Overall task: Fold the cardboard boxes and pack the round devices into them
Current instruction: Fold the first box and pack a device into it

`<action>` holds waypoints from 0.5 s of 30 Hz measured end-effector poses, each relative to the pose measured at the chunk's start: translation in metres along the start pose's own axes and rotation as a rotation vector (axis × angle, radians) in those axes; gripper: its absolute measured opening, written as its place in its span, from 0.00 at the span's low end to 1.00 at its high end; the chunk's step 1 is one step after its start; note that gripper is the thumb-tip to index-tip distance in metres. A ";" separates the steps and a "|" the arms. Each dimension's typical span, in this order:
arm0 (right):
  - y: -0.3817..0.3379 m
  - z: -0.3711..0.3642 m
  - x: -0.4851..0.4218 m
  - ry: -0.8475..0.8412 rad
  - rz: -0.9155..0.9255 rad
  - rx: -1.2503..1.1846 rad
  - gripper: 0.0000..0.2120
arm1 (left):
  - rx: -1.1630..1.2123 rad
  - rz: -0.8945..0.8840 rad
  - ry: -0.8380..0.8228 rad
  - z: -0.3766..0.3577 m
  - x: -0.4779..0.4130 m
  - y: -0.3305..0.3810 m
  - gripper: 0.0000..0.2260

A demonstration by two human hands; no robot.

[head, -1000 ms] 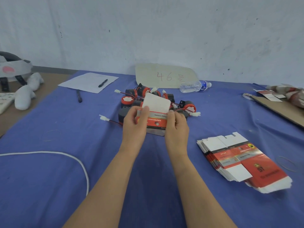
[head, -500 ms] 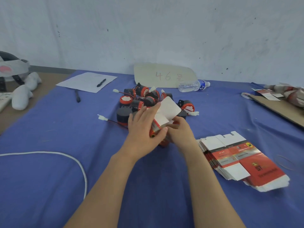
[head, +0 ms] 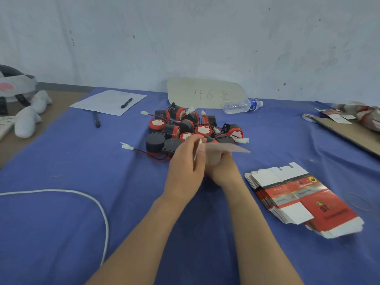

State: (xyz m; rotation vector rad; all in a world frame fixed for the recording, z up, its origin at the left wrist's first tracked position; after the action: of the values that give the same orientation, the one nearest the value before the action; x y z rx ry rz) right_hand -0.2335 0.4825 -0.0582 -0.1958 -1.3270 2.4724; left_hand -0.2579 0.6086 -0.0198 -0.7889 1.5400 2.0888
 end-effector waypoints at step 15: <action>0.005 0.017 0.004 0.235 -0.090 -0.798 0.22 | 0.497 0.519 0.315 0.028 -0.012 -0.043 0.08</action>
State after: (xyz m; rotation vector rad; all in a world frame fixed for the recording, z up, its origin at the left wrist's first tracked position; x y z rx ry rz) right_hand -0.2432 0.4681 -0.0527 -0.5680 -2.0688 1.6566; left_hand -0.2269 0.6479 -0.0365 -0.5880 2.5274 1.8053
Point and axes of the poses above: each hand's wrist, its own x-axis away from the middle knuckle, its own z-axis out of the back of the hand, y = z × x, the point moved 6 cm from there along -x, towards the middle knuckle, and after that the axes turned 3 degrees about y, right-handed, at the moved point
